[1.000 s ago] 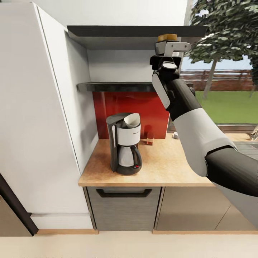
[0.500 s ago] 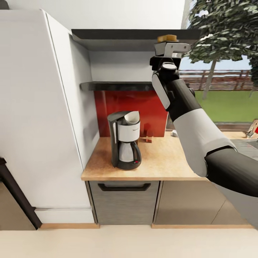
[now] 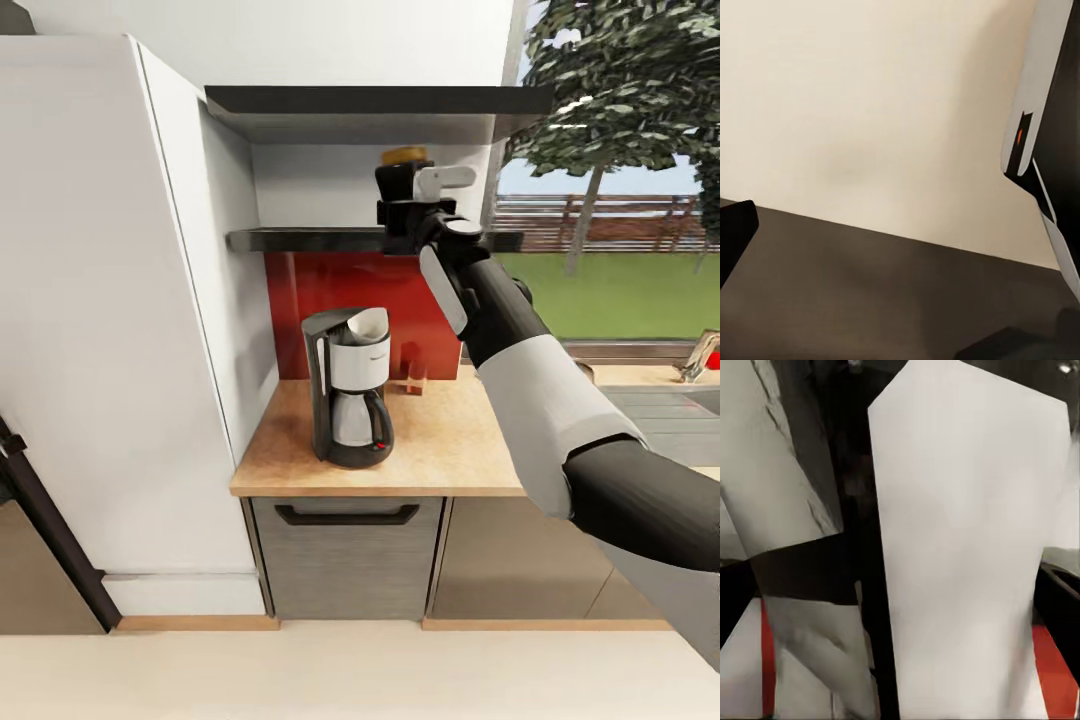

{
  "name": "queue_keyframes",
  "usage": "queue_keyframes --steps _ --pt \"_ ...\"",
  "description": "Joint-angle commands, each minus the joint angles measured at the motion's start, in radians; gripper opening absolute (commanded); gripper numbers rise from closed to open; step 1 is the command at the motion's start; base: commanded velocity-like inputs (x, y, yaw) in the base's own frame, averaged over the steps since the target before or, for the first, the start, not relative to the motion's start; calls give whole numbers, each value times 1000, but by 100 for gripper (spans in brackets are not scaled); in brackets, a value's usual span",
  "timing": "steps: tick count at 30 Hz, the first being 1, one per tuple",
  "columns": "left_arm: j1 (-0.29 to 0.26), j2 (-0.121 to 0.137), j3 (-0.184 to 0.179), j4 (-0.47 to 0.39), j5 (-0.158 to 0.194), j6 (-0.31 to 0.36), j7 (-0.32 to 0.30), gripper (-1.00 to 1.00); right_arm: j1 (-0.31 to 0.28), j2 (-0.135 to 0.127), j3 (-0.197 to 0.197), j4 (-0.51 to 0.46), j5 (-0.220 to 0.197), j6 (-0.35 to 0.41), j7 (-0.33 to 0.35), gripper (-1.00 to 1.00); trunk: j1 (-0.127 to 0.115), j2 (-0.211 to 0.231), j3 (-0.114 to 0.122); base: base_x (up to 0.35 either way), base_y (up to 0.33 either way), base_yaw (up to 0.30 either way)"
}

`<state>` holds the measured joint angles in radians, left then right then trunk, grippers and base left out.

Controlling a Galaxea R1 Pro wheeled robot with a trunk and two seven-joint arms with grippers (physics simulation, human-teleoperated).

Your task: Set up a coffee station on the kitchen countertop: keep the coffee maker on the countertop, move the bottle of coffee from the kitchen shelf to the counter next to the coffee maker, place a paper coffee filter on top of the coffee maker, put the saucer next to the coffee maker with the coffee cup on the saucer, and place the electric kettle next to the coffee maker.

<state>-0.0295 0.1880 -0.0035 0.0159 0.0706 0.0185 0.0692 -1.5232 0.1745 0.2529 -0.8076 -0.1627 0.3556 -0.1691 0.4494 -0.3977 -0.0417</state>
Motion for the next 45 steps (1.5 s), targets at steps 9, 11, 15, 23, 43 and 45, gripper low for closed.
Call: queue_keyframes --steps 9,11,15,23,43,45 --pt "-1 3 -1 0 6 1 0 100 9 0 0 -1 -9 18 435 -100 1 -2 -2 0 0 0" --pt "-1 4 -1 0 6 1 0 100 9 0 0 -1 -9 47 488 -100 1 -2 -2 0 0 0" --pt "-1 4 -1 0 6 1 0 100 12 0 -1 0 -9 119 591 -100 1 -2 -2 0 0 0" --pt "-1 3 -3 -1 5 1 0 100 123 -51 -1 3 -8 147 721 -100 1 -2 -2 0 0 0" --pt "-3 2 0 -2 4 2 1 100 213 -257 -3 10 -6 141 864 -100 1 -2 -2 0 -12 0" --pt "-3 3 -1 -2 5 2 1 100 225 -273 -3 10 -6 141 864 -100 1 -2 -2 0 0 0"
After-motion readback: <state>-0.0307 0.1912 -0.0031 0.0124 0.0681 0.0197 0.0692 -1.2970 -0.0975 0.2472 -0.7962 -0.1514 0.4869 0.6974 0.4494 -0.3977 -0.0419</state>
